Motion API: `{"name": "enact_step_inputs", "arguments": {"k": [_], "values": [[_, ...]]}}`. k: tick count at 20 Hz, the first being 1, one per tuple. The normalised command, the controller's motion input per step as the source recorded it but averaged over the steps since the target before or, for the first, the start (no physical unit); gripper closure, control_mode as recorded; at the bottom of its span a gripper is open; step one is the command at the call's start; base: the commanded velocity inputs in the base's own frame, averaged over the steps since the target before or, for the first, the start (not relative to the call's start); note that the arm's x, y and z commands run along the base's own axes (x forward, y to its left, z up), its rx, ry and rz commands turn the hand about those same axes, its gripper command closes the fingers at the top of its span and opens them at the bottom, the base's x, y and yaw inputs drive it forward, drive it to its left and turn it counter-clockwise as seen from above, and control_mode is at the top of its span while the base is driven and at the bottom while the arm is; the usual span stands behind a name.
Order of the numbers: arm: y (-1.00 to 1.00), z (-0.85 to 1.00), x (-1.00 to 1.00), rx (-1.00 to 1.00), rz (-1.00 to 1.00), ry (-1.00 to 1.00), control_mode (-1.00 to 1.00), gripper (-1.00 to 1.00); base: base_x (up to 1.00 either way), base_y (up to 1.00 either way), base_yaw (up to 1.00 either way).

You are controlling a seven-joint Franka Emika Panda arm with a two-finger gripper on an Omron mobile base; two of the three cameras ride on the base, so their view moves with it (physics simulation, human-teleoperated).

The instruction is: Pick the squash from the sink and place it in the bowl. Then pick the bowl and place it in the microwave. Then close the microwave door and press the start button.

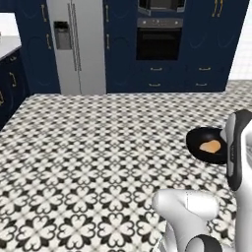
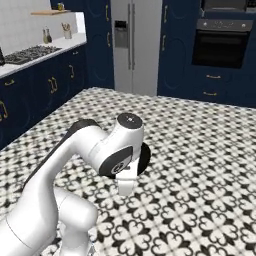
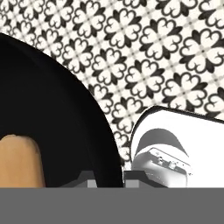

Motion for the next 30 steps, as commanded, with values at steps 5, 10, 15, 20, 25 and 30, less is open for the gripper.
{"name": "enact_step_inputs", "arguments": {"k": [5, 10, 15, 20, 25, 30], "values": [[0.00, 0.00, 0.00, 0.00, 0.00, 0.00, 1.00, 1.00, 1.00, -0.86, -0.13], [0.00, 0.00, 0.00, 0.00, 0.00, 0.00, 1.00, 1.00, 1.00, -0.81, -0.09], [0.00, 0.00, 0.00, 0.00, 0.00, 0.00, 1.00, 1.00, 1.00, -0.79, -0.09], [0.00, 0.00, 0.00, 0.00, 0.00, 0.00, 1.00, 1.00, 1.00, -0.65, -0.06], [0.00, 0.00, 0.00, 0.00, 0.00, 0.00, 1.00, 1.00, 1.00, -0.27, 0.00], [0.00, 0.00, 0.00, 0.00, 0.00, 0.00, 1.00, 1.00, 1.00, -0.12, 0.00]]}}
